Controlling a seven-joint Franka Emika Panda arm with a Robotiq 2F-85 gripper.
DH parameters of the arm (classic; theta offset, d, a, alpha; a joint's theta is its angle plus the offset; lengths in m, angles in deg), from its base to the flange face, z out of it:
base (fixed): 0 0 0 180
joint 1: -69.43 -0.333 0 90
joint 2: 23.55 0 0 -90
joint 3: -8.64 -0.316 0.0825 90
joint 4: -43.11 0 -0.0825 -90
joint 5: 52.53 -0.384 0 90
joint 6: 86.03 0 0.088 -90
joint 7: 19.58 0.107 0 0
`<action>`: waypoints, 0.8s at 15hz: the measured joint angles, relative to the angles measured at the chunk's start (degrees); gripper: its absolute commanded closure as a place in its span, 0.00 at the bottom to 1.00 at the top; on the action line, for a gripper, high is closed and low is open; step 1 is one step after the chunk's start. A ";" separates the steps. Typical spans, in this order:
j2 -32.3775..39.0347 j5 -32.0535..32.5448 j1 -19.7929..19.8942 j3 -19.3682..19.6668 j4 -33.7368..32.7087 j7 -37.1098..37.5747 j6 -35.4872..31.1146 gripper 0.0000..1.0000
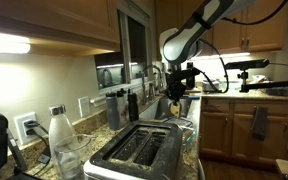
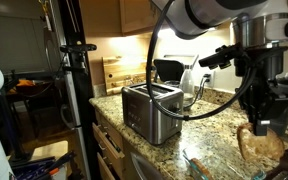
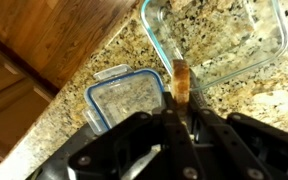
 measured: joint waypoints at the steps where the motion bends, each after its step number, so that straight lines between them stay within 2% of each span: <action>1: -0.91 0.98 -0.30 0.00 0.72 2.80 0.56 0.89; 7: -8.79 2.90 -1.23 -0.93 6.23 14.58 4.53 0.90; 12: -18.39 2.85 -1.22 -4.57 11.72 22.15 8.42 0.90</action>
